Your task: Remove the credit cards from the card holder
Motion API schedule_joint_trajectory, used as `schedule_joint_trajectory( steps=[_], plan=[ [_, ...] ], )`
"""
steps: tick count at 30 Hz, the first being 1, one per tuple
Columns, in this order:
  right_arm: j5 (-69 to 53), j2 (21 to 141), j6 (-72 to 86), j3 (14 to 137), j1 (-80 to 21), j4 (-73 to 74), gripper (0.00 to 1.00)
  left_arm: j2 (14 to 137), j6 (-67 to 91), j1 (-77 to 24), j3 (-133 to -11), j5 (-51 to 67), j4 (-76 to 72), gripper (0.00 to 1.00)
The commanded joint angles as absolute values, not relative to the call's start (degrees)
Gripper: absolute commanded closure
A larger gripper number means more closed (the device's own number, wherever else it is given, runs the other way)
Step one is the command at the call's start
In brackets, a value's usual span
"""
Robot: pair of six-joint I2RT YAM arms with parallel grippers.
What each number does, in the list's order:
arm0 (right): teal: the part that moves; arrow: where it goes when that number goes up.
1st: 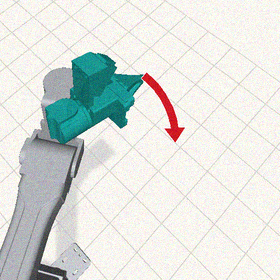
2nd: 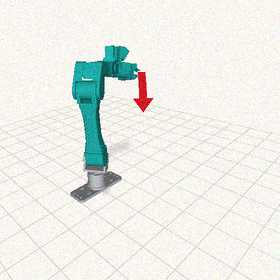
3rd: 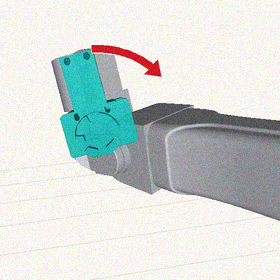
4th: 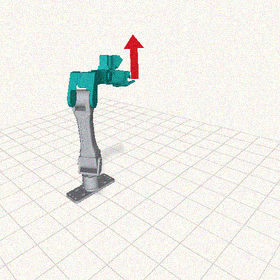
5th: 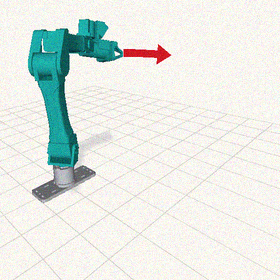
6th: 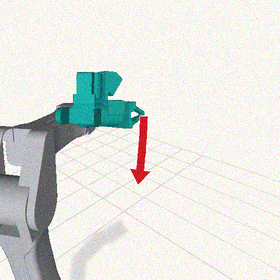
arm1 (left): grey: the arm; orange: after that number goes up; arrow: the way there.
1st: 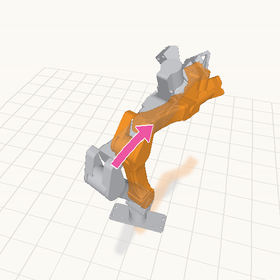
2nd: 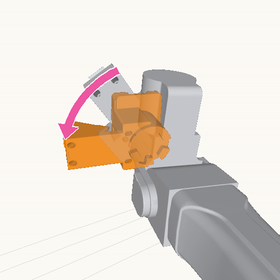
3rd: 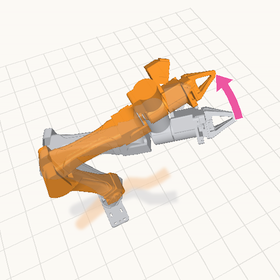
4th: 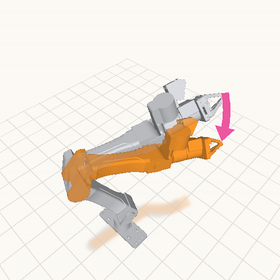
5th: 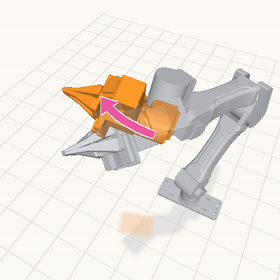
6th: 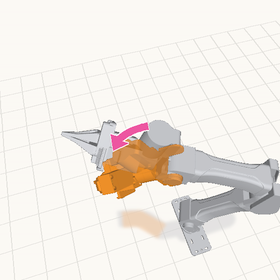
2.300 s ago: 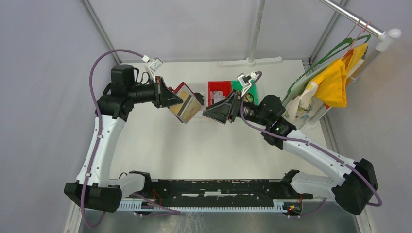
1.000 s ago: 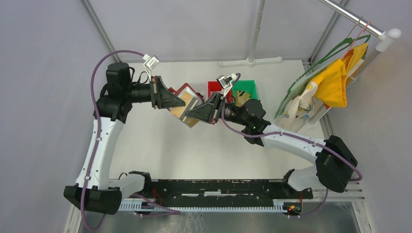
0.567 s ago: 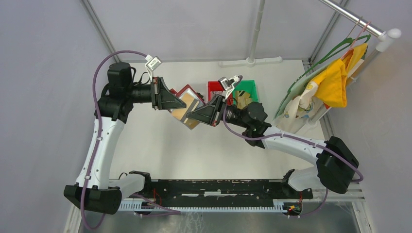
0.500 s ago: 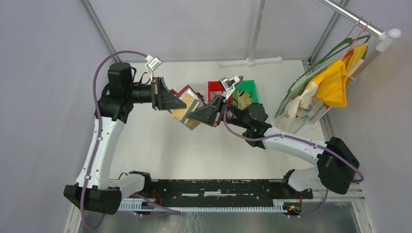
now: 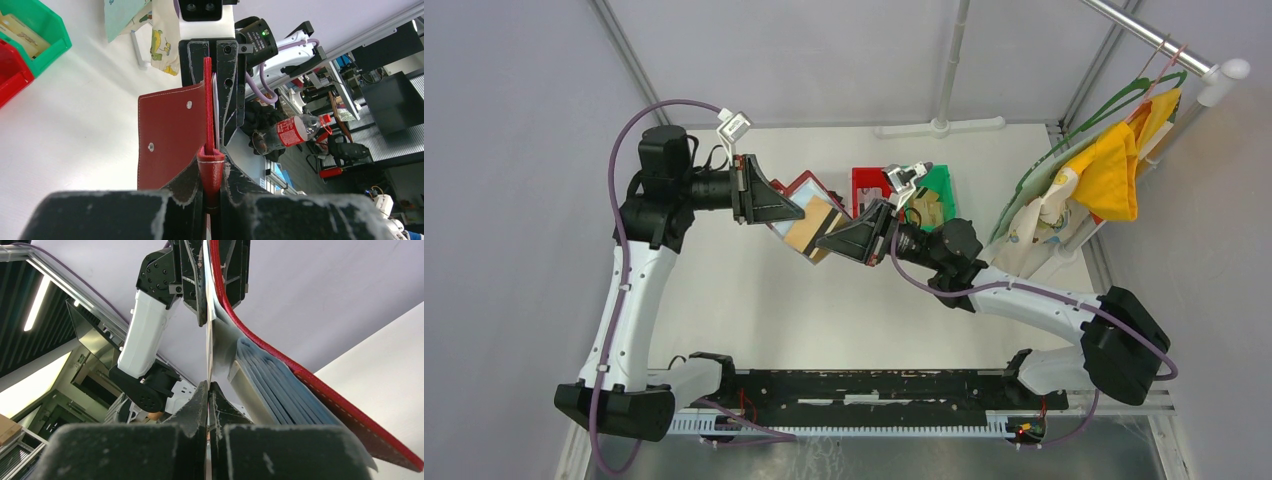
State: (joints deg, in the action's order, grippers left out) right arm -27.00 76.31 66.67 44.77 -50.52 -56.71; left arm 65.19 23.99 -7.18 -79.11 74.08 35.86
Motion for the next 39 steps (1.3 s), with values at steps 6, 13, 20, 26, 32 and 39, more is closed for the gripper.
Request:
schedule_joint_trajectory(
  steps=[6,13,20,26,32,39],
  plan=[
    [-28.02,75.52,67.53,47.98,-50.45,-62.12,0.83,64.5,26.01,-6.61,-81.68,75.6,33.63,0.98],
    [-28.05,77.68,70.11,50.62,-50.45,-65.1,0.78,63.92,25.36,-6.64,-81.12,74.39,33.74,0.98],
    [-27.78,76.21,69.13,48.17,-50.14,-61.89,1.0,64.34,23.47,-6.34,-81.85,74.49,35.18,0.98],
    [-29.14,70.56,67.19,42.06,-47.17,-57.02,1.0,64.6,22.52,-5.27,-82.8,74.21,35.25,0.98],
    [-35.12,60.68,52.97,41.63,-37.76,-27.86,1.0,65.59,18.82,-3.81,-84.86,74.27,38.07,0.98],
    [-21.28,60.88,24.64,56.88,-30.09,18.14,1.0,65.27,11.38,-3.63,-85.07,72.76,44.02,0.98]
  ],
)
